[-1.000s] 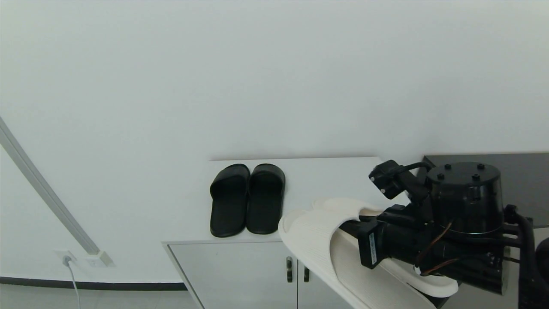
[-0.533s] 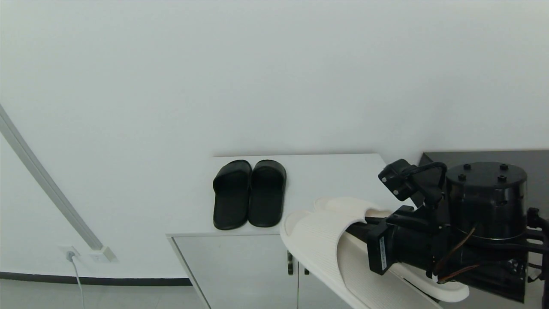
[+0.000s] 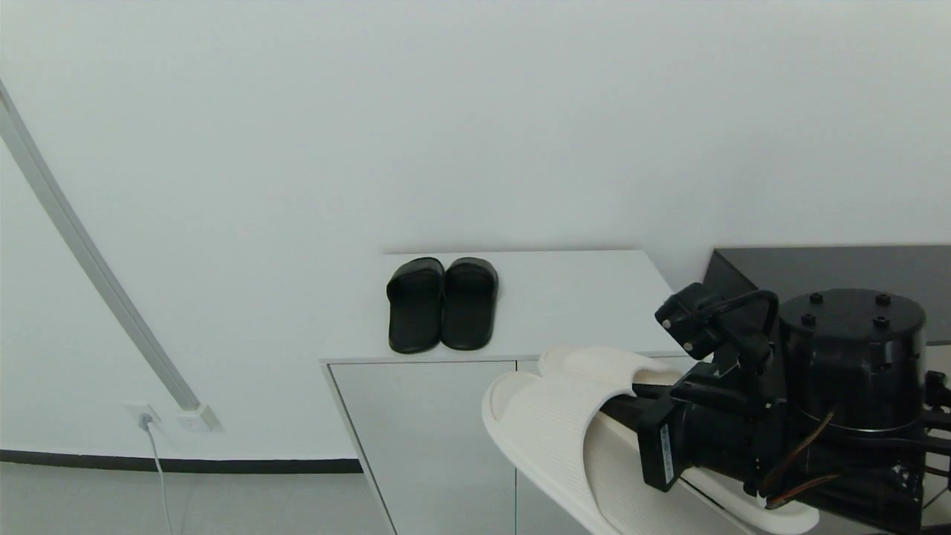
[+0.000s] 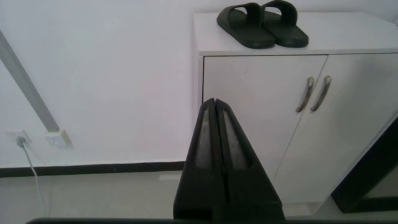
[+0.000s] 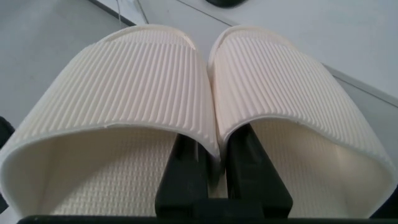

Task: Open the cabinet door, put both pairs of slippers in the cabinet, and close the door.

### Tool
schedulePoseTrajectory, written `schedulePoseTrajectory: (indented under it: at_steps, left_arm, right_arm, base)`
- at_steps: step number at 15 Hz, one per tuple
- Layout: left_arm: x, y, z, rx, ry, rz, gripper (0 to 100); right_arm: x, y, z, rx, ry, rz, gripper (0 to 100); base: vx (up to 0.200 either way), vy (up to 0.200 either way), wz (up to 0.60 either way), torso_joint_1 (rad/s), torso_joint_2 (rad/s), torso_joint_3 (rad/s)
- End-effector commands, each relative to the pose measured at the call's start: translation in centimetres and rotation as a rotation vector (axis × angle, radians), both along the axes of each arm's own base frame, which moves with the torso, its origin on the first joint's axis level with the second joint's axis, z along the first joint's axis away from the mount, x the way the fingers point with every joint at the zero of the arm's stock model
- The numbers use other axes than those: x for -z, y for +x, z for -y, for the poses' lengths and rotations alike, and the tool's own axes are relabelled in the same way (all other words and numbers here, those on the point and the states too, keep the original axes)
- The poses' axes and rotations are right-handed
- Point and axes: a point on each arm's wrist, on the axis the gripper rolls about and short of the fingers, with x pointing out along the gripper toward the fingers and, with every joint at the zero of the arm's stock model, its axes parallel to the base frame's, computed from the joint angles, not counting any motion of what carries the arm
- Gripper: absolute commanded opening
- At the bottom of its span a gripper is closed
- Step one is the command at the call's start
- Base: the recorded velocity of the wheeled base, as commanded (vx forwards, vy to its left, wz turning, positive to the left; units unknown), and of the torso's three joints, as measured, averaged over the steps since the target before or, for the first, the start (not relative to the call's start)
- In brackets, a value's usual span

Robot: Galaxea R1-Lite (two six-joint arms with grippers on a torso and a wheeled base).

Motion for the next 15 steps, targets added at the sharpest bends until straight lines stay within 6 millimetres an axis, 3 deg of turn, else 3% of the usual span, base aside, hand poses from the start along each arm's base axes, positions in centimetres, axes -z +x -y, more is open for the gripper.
schedulePoseTrajectory:
  at_steps: [1,10,15]
  left_arm:
    - [0.00,0.01,0.00,-0.001,-0.001,-0.001,0]
    - [0.00,0.01,0.00,-0.001,0.001,-0.001,0]
    - [0.00,0.01,0.00,-0.002,0.002,-0.001,0]
  right_arm:
    - [0.15,0.01,-0.05,-0.001,-0.004,-0.004,0]
    - [0.73,-0.12,0.08,-0.017,-0.048,0.010,0]
    - [0.90,-0.17,0.13,-0.018,-0.053,0.007,0]
  base:
    - [0.000,0.000,0.00,0.000,0.00,0.000]
    - [0.000,0.000,0.00,0.000,0.00,0.000]
    - [0.000,0.000,0.00,-0.141,0.34,0.181]
